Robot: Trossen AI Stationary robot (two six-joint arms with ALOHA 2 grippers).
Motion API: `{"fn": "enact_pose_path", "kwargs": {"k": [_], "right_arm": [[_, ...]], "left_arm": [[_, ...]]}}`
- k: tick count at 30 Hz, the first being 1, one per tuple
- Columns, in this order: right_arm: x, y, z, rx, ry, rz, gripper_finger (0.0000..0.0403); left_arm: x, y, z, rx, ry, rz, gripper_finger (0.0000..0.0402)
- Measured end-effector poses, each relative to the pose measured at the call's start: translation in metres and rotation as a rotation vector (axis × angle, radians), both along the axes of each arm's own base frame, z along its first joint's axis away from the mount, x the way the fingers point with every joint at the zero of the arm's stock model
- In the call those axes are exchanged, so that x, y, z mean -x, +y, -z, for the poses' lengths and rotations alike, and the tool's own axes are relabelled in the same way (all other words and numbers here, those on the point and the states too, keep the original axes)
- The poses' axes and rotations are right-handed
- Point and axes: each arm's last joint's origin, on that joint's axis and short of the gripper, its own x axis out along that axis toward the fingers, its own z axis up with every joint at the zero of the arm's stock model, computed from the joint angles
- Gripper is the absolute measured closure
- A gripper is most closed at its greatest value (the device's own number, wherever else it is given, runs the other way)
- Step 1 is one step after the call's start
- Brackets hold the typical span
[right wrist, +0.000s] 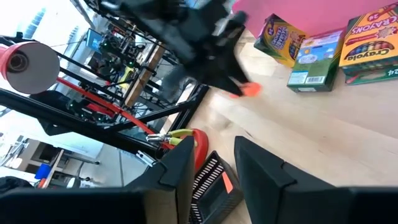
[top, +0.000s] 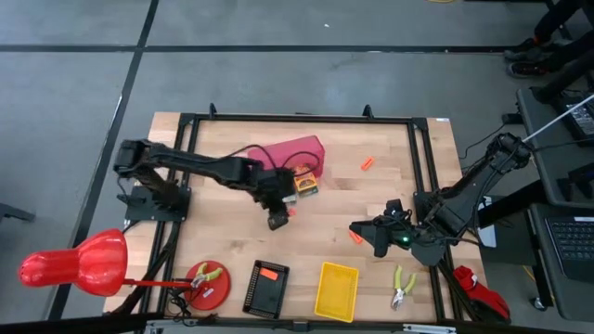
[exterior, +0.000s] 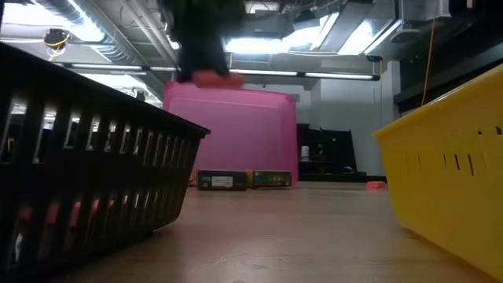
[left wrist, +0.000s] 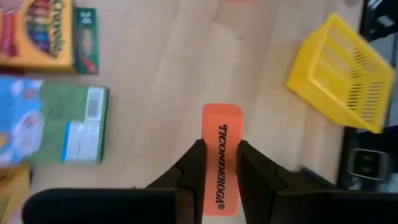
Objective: Pick & Place School Supplies
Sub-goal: Put the orange eraser into the black bin
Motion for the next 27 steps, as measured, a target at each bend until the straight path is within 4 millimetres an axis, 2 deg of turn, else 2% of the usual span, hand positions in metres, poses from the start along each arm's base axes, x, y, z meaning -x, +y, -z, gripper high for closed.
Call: {"fn": "enact_pose_path", "kwargs": {"k": [3, 6, 9, 12, 15, 20, 23, 27], "right_arm": [[0.0, 0.0, 0.0, 0.003, 0.001, -0.001, 0.0285], [0.0, 0.0, 0.0, 0.005, -0.002, 0.001, 0.0285], [0.0, 0.0, 0.0, 0.006, -0.002, 0.0, 0.0285], [0.0, 0.0, 0.0, 0.009, -0.003, 0.003, 0.0285], [0.0, -0.001, -0.001, 0.016, -0.008, 0.015, 0.0286], [0.0, 0.0, -0.001, 0.023, -0.005, 0.006, 0.0286], [-0.001, 0.0, -0.001, 0.013, 0.002, -0.015, 0.0286], [0.0, 0.003, -0.003, 0.008, -0.014, -0.04, 0.0286]], "left_arm": [[0.012, -0.013, -0.019, 0.058, -0.037, -0.003, 0.034], [0.025, -0.038, -0.036, 0.167, -0.073, 0.056, 0.034], [0.038, -0.068, -0.044, 0.231, -0.06, 0.122, 0.034], [0.049, -0.099, -0.044, 0.256, -0.026, 0.154, 0.034], [0.052, -0.124, -0.033, 0.229, 0.007, 0.168, 0.0339], [0.042, -0.158, 0.002, 0.198, 0.086, 0.244, 0.0339], [0.037, -0.171, 0.024, 0.178, 0.138, 0.259, 0.0339], [0.027, -0.18, 0.039, 0.152, 0.103, 0.272, 0.0335]]}}
